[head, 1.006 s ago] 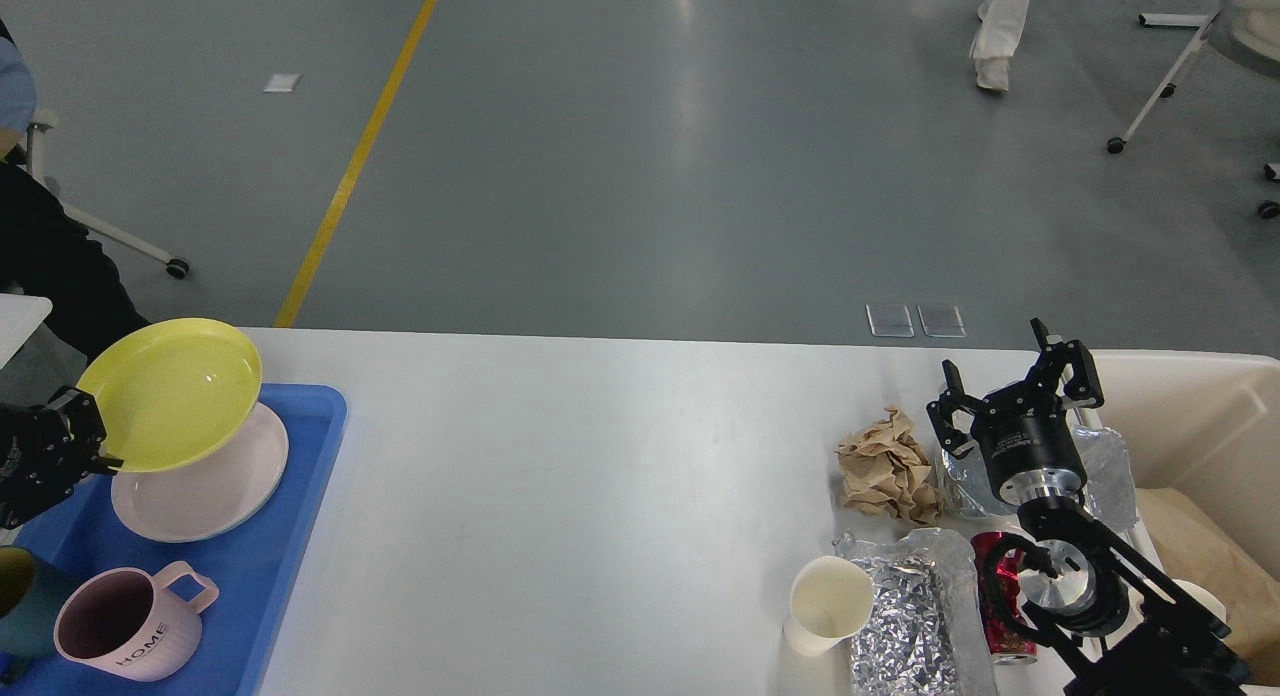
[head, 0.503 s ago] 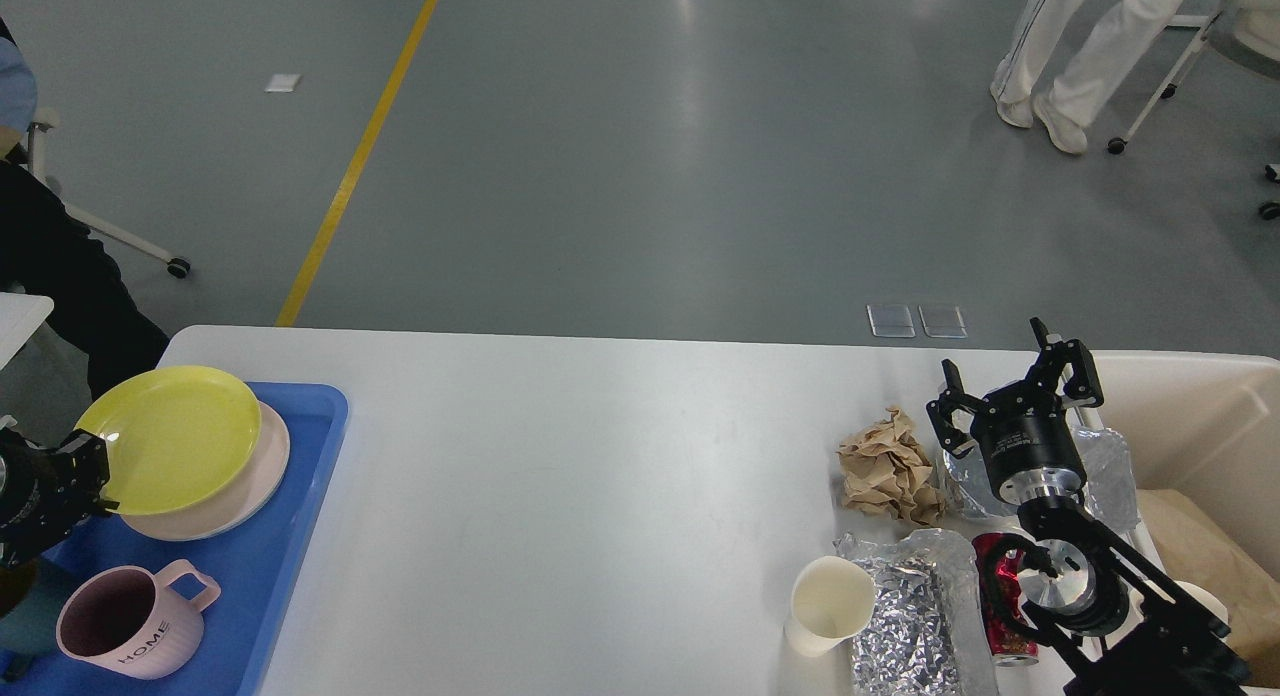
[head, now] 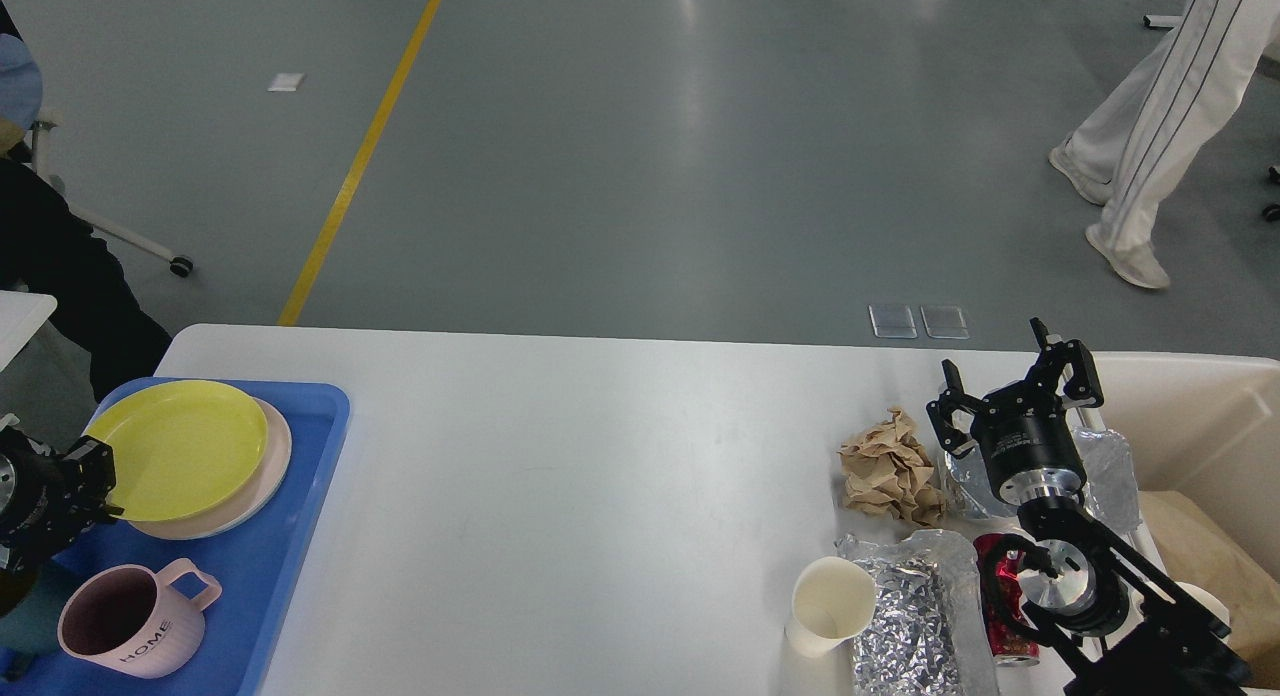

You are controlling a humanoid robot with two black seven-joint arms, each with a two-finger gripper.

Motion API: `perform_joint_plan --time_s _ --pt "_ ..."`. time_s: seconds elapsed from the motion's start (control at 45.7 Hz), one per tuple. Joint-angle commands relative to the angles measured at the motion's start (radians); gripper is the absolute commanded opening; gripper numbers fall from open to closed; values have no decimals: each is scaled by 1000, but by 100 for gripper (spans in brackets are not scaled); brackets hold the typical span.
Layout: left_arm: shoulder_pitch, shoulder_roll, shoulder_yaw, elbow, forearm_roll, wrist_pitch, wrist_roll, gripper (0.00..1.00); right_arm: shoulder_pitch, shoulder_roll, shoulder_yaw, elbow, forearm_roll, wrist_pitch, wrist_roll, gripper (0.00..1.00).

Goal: Tidy desktop
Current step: 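Lift the yellow plate and place it onto the pink plate, then release the plate and lower the left gripper over the tray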

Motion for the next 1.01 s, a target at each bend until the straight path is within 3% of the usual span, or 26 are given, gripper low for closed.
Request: perform_joint_plan --time_s 0.0,0.087,0.219,0.481,0.744,0.984 --pt "-1 4 0 0 2 1 1 88 1 1 -1 0 0 1 0 100" --pt "-5 8 -1 0 3 -19 10 94 1 1 0 0 0 -1 0 100" --pt "-31 14 -1 -1 5 -22 11 96 0 1 -1 0 0 1 0 100" --pt "-214 68 -71 2 5 -18 10 96 1 -1 0 0 0 -1 0 100" --pt "-255 128 -594 5 6 -22 -4 96 0 1 0 0 0 -1 0 100" --pt "-127 44 -1137 -3 12 -64 -7 96 1 1 0 0 0 1 0 100"
